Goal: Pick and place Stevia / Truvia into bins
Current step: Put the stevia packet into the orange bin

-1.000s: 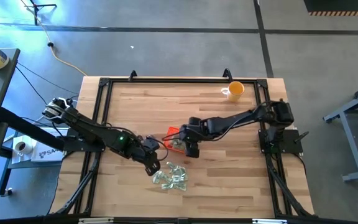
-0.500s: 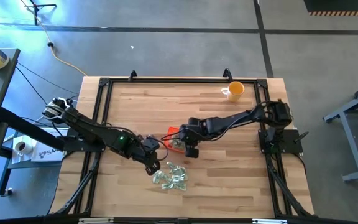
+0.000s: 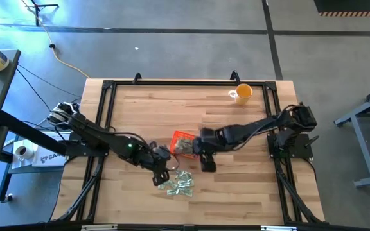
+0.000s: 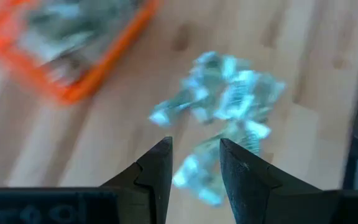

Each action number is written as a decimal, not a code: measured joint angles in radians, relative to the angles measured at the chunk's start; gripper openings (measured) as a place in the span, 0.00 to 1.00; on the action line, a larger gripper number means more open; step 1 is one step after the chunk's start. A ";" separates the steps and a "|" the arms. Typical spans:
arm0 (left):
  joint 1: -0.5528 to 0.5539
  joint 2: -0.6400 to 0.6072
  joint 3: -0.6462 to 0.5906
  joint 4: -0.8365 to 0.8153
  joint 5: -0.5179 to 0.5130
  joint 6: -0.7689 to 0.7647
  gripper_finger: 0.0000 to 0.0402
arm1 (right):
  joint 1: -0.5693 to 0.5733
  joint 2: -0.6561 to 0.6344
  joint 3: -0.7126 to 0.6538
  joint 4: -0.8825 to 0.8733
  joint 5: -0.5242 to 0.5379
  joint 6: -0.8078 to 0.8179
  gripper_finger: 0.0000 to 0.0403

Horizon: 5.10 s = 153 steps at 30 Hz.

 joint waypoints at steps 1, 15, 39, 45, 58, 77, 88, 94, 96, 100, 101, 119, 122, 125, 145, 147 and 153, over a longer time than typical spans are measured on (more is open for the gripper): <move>0.001 0.019 0.000 0.040 0.019 0.029 0.41 | 0.016 0.000 0.000 -0.013 0.011 0.000 0.66; 0.030 0.271 0.000 0.225 0.139 0.354 0.41 | 0.221 -0.015 -0.013 -0.177 0.180 0.112 0.86; 0.101 0.355 0.017 0.199 0.139 0.589 0.41 | 0.356 -0.015 -0.026 -0.268 0.316 0.345 0.86; 0.126 0.370 0.021 0.196 0.166 0.603 0.38 | 0.356 -0.015 -0.026 -0.278 0.320 0.350 0.86; 0.124 0.359 0.070 0.054 0.121 0.564 0.10 | 0.348 -0.104 -0.025 -0.410 0.452 0.324 0.86; 0.400 0.254 0.271 -0.109 0.083 0.620 0.11 | 0.285 -0.322 -0.025 -0.530 0.541 0.376 0.86; 0.333 0.233 0.272 -0.222 0.161 0.451 0.58 | 0.282 -0.264 -0.025 -0.412 0.439 0.338 0.86; 0.177 0.187 0.272 -0.330 0.074 0.320 0.60 | 0.236 -0.136 -0.025 -0.130 0.266 0.066 0.86; 0.126 0.178 0.272 -0.379 0.018 0.237 0.58 | 0.213 -0.087 -0.025 -0.030 0.215 -0.008 0.86; 0.034 0.173 0.272 -0.444 -0.064 0.033 0.51 | 0.176 -0.004 -0.025 0.147 0.073 -0.080 0.86; 0.012 0.174 0.272 -0.460 -0.079 -0.004 0.49 | 0.166 0.015 -0.025 0.178 0.050 -0.080 0.86; -0.084 0.169 0.069 -0.430 -0.047 -0.332 0.42 | 0.133 0.242 -0.025 0.395 -0.051 0.149 0.53; -0.084 0.169 0.064 -0.431 -0.042 -0.340 0.42 | 0.131 0.267 -0.025 0.415 -0.042 0.170 0.45; -0.084 0.169 0.064 -0.431 -0.042 -0.339 0.42 | 0.131 0.277 -0.025 0.428 -0.032 0.192 0.39; -0.084 0.169 0.064 -0.420 -0.050 -0.287 0.42 | 0.135 0.146 -0.026 0.191 0.033 0.200 0.01; -0.074 0.169 0.064 -0.381 -0.053 -0.267 0.42 | 0.134 0.087 -0.026 0.138 0.083 0.219 0.01; -0.013 0.156 0.064 -0.263 -0.048 -0.187 0.42 | 0.034 -0.016 -0.022 0.130 0.181 0.229 0.01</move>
